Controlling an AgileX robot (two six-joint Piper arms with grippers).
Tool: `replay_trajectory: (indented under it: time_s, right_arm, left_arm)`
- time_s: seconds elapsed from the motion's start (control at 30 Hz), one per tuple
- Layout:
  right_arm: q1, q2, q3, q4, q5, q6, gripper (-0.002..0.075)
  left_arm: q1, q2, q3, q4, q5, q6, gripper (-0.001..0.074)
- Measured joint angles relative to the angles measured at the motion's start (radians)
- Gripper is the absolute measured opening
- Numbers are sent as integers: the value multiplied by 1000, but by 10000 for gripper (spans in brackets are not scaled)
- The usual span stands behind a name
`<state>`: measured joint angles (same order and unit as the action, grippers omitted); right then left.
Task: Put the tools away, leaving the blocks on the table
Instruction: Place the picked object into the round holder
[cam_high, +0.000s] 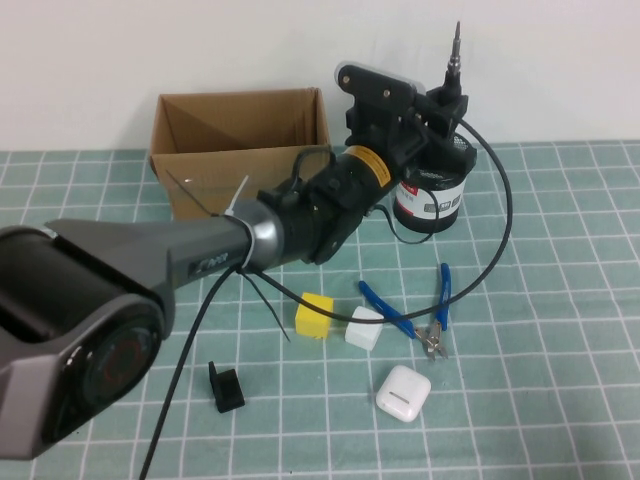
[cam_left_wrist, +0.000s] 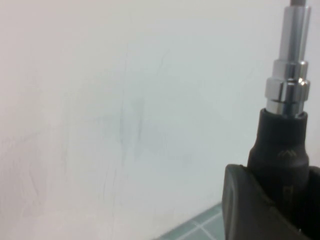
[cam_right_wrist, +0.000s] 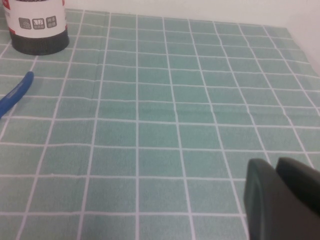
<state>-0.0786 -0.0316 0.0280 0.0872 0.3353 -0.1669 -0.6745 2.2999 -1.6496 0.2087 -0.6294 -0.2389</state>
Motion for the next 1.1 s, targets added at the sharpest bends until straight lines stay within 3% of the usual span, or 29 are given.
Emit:
replay_trajectory:
  time_s: [0.8,1.1]
  right_arm:
    - [0,0,0,0,0,0,-7]
    - [0,0,0,0,0,0,-7]
  left_arm:
    - [0,48,-20,-12,80,45,178]
    - [0,48,-20,-12,66,45,253]
